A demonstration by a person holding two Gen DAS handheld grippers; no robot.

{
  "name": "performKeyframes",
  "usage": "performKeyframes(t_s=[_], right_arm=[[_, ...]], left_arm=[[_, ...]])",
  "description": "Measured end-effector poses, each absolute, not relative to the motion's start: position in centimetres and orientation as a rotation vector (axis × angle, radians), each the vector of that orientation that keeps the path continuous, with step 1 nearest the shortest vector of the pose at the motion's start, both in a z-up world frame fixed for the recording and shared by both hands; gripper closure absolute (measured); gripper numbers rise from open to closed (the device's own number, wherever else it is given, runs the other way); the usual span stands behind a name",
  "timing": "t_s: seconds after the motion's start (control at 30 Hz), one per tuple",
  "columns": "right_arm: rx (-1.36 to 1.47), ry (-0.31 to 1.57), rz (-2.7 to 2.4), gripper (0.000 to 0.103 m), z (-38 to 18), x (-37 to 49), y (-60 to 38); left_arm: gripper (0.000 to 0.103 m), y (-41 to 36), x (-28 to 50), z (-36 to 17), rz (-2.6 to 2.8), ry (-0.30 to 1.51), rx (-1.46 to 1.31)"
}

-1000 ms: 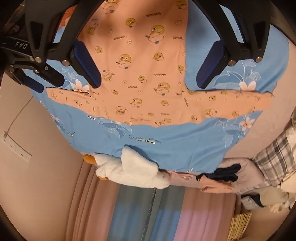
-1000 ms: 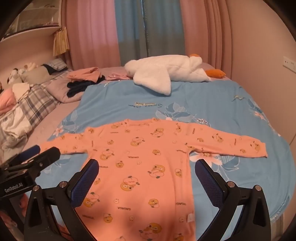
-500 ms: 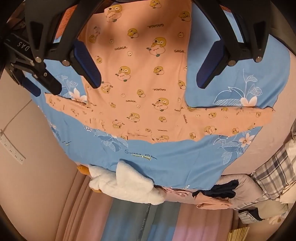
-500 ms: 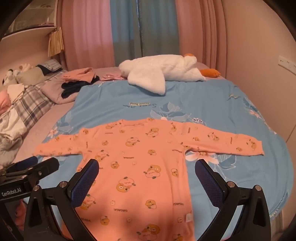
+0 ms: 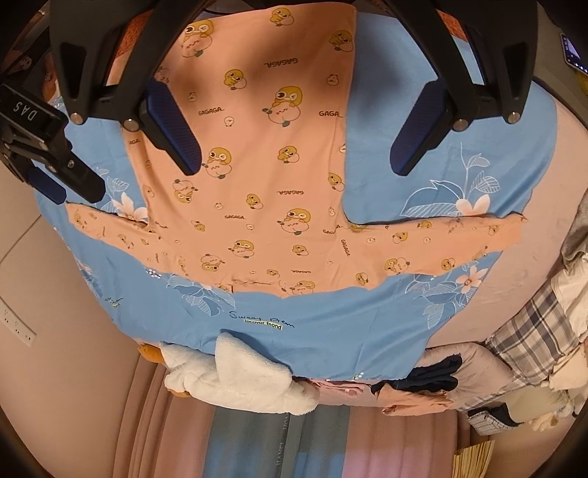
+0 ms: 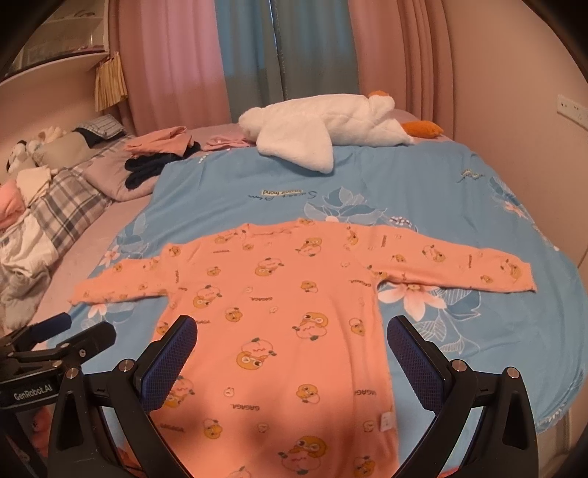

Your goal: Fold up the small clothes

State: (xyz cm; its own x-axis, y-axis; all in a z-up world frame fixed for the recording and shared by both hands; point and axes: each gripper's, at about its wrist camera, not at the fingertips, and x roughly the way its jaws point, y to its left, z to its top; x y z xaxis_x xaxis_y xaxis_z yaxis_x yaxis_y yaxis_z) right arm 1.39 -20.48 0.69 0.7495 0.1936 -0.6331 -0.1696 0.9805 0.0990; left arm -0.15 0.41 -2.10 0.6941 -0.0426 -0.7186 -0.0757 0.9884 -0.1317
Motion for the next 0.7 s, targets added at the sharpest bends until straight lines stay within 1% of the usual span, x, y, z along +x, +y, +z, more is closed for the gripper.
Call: performKeyframes(t_s=[0.7], right_arm=[[0.064, 0.704, 0.204, 0.000, 0.2, 1.3, -20.6]], left_arm=[[0.001, -0.6, -0.4, -2.1, 0.001, 0.805, -0.117]])
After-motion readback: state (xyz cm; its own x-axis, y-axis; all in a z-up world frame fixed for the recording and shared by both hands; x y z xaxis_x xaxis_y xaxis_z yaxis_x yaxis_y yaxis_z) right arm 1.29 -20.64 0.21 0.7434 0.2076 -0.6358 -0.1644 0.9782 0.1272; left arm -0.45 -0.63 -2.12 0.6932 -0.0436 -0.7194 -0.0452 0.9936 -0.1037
